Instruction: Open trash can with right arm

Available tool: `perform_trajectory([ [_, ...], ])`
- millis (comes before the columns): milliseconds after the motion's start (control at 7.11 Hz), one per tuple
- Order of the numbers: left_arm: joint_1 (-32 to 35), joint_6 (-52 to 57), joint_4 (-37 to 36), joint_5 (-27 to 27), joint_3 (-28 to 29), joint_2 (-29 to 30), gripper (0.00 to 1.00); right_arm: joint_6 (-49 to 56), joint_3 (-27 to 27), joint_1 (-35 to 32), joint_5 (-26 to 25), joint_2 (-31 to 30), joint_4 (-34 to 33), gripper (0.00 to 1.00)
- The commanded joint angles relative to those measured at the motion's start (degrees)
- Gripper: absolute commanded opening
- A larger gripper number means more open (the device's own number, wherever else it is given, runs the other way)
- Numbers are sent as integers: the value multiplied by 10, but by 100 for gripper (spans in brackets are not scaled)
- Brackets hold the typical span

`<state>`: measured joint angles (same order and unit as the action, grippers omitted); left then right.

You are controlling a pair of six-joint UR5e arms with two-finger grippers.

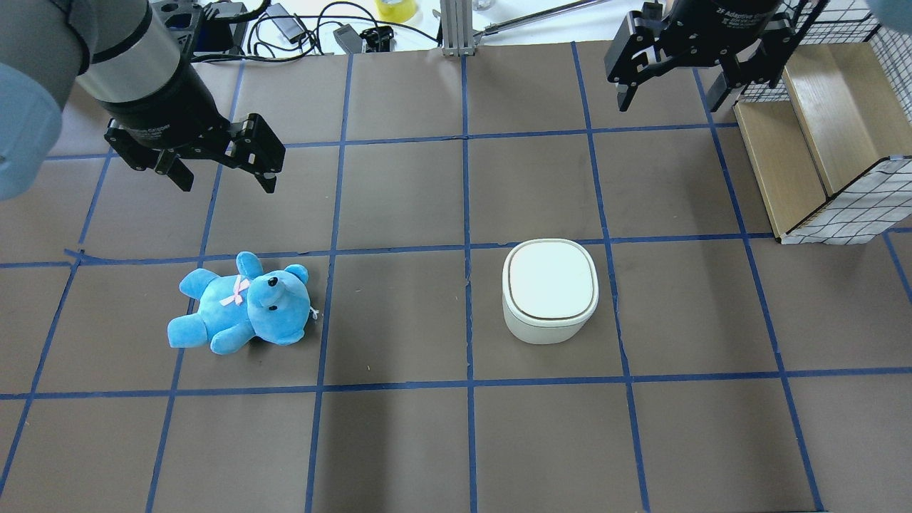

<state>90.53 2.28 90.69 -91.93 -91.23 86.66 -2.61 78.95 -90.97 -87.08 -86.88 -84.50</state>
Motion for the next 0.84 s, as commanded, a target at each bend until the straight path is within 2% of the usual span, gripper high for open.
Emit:
perform_trajectory([
  [0,0,0,0,0,0,0,100,2,2,1,-5,2,-4,49],
  [141,0,0,0,0,0,0,100,1,2,2,-6,3,-3,0],
  [703,0,0,-1,0,0,0,100,-1,2,2,-10,0,0,0],
])
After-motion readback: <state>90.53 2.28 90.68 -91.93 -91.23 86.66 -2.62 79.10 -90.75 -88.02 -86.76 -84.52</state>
